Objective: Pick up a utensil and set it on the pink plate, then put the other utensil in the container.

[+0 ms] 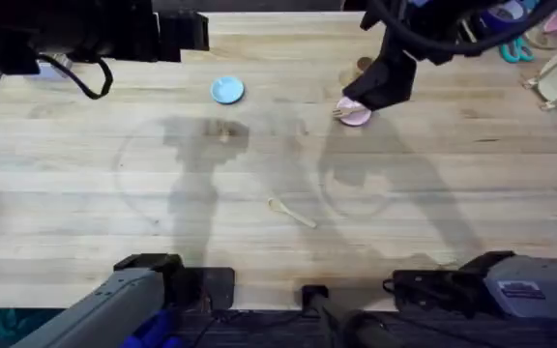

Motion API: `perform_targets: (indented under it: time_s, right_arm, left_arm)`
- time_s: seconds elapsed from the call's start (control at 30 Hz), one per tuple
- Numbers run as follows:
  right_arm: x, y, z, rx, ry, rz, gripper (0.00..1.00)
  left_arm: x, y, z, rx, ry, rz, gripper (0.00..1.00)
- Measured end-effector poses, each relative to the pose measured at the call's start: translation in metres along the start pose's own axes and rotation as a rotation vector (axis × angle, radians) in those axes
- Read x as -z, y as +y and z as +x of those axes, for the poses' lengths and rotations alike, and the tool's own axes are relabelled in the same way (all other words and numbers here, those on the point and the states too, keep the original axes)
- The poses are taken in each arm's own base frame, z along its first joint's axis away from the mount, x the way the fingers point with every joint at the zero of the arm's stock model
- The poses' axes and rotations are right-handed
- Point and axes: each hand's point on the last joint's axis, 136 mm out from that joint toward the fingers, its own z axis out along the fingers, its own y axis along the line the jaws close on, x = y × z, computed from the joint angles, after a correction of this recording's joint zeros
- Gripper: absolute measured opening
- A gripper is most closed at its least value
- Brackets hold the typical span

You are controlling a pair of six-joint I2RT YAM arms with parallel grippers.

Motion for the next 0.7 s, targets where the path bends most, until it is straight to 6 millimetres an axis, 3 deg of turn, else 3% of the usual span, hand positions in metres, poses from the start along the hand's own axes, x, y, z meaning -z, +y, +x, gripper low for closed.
perform_targets:
  time_s: [0.43,0.7]
  right_arm:
    - [-0.008,0.030,0.019,-0.171,-0.012,-0.013,0.996]
    - [-0.034,0.084,0.032,-0.153,0.031,-0.117,0.996]
  left_arm:
    - [0.000,0.000,0.000,0.000,0.000,0.000,0.993]
    - [0.000,0.000,0.000,0.000,0.000,0.000,0.993]
